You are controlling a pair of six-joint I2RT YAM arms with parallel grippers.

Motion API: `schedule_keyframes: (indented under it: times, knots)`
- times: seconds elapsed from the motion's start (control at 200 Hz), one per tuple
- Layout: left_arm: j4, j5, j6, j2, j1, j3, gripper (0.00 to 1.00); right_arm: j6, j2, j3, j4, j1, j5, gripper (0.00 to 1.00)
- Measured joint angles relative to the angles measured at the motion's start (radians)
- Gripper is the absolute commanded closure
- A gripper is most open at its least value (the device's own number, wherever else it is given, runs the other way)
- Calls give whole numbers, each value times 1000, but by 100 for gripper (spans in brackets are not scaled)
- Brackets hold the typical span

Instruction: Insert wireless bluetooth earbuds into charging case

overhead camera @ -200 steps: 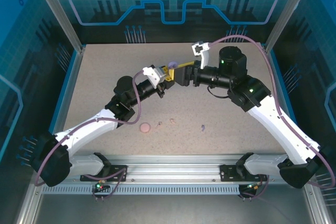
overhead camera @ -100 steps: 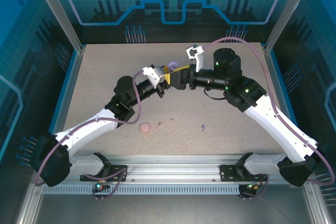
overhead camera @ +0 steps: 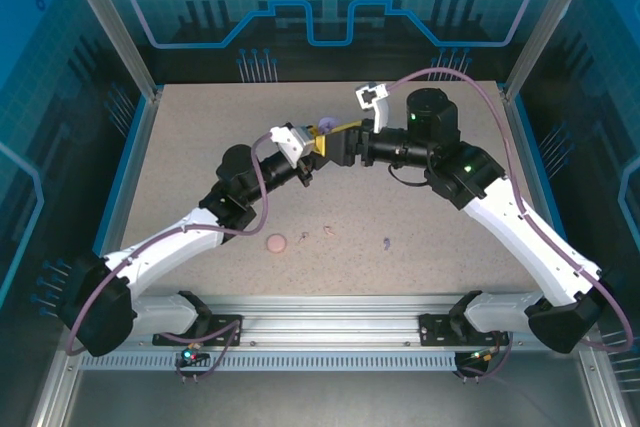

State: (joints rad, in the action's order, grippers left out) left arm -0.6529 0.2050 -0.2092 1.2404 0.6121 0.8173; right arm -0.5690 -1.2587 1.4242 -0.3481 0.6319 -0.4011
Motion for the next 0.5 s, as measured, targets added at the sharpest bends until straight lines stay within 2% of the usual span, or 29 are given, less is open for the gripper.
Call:
schedule_keyframes:
  times: [0.19,0.35,0.5]
  knots:
    - [-64,9,0,-37,3,-51,100,1,40,0,-61,-59,19,34]
    - [-113,17,1,-44,3,-94,100,4,177,-18,-120,-134,57,33]
    - [-142,48,35,-60,0,-116,100,11,301,-77,-188,-190,143,33]
